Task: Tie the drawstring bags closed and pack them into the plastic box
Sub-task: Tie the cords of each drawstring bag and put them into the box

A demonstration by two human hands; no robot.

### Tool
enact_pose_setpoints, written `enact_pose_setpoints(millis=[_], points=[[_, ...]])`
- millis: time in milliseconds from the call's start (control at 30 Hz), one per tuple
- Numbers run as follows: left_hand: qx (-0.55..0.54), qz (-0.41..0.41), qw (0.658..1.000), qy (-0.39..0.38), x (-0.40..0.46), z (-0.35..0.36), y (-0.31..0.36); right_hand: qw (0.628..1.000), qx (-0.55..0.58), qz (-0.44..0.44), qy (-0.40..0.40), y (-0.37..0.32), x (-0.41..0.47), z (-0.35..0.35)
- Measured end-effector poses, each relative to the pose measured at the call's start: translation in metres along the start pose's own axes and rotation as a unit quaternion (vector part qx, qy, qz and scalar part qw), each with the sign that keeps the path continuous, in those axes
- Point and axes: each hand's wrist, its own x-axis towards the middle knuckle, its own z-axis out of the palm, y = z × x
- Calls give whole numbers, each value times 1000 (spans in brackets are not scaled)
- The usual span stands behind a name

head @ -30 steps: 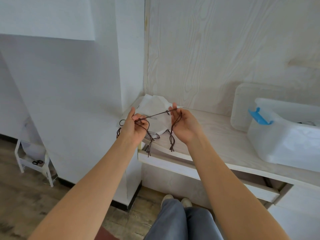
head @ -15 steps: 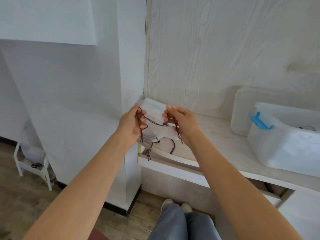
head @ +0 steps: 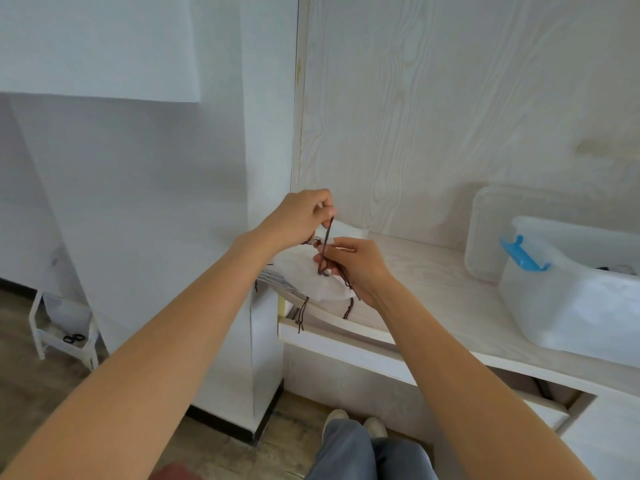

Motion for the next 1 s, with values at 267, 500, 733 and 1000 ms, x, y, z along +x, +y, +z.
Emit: enact_pose_setpoints(millis=[267, 500, 733, 1000], points=[[204, 24, 979, 1, 19, -2, -9, 996, 72, 44, -26, 5, -1, -8], [137, 75, 988, -3, 32, 0, -16, 992, 109, 61, 4, 4, 1, -10], [182, 40, 982, -10, 45, 9, -30, 986, 134, 96, -14, 1, 4, -14], [259, 25, 963, 76, 26, 30, -41, 991, 115, 74, 17, 2, 6, -9]])
